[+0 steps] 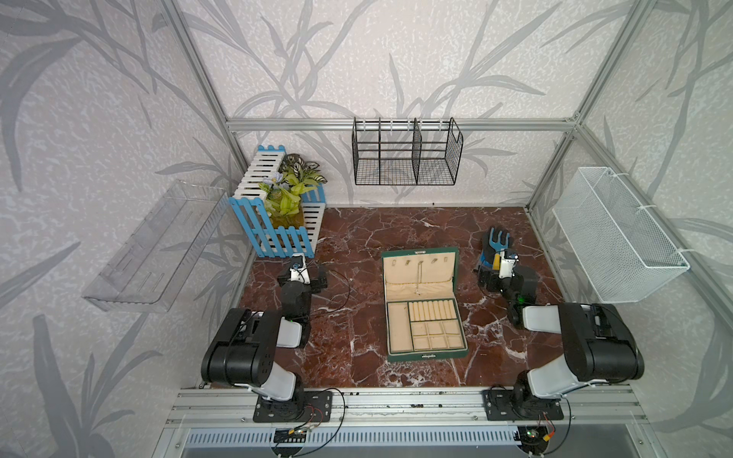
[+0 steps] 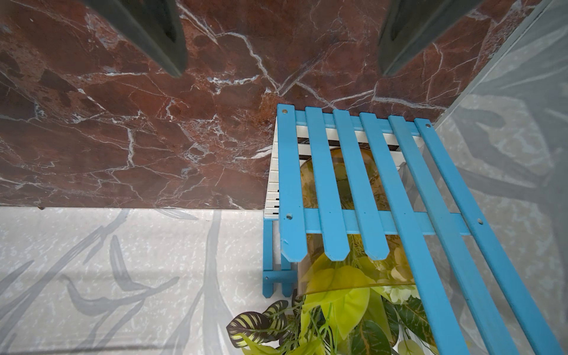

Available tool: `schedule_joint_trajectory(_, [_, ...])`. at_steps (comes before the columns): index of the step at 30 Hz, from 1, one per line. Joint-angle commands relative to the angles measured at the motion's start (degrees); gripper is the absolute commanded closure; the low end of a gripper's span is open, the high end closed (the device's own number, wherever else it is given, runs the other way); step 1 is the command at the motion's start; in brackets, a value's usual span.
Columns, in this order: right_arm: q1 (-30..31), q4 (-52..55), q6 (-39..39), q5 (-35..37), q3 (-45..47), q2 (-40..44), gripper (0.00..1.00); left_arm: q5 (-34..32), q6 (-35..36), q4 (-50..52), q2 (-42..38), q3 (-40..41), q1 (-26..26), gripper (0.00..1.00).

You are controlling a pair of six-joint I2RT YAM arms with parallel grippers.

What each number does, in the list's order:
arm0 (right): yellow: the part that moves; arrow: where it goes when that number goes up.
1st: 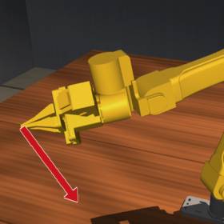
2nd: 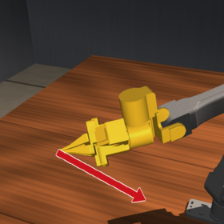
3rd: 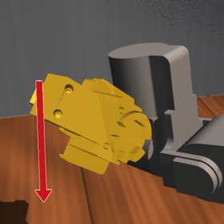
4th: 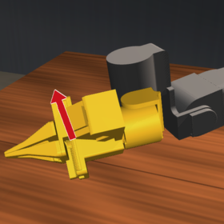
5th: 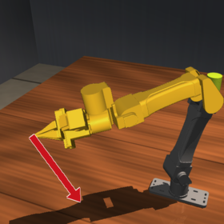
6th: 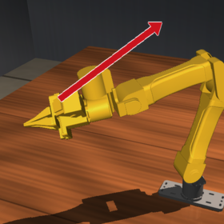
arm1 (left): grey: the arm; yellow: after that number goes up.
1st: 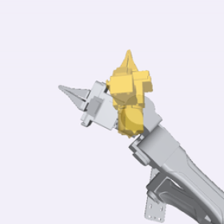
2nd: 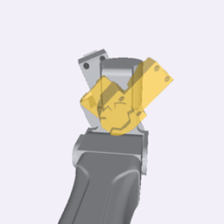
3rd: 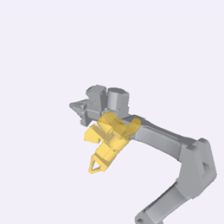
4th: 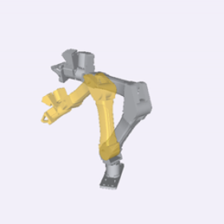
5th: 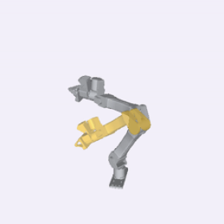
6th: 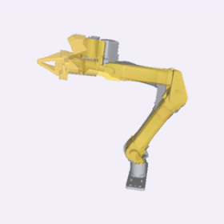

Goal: Put jewelry chain into jewelry box
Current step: Reset both arms

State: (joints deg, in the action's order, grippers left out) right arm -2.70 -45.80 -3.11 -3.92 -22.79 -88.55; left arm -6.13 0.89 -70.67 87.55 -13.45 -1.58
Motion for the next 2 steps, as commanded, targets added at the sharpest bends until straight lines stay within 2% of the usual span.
schedule_joint_trajectory(1, [-0.07, 0.22, 0.16, 0.22, -1.23, 0.67, 0.01, -0.46, -0.35, 0.27, -0.36, -0.35, 0.32, 0.00])
schedule_joint_trajectory(2, [0.12, 0.05, 0.40, 0.47, -1.13, 0.74, 0.01, -0.48, -0.35, 0.27, -0.32, -0.41, 0.30, 0.00])
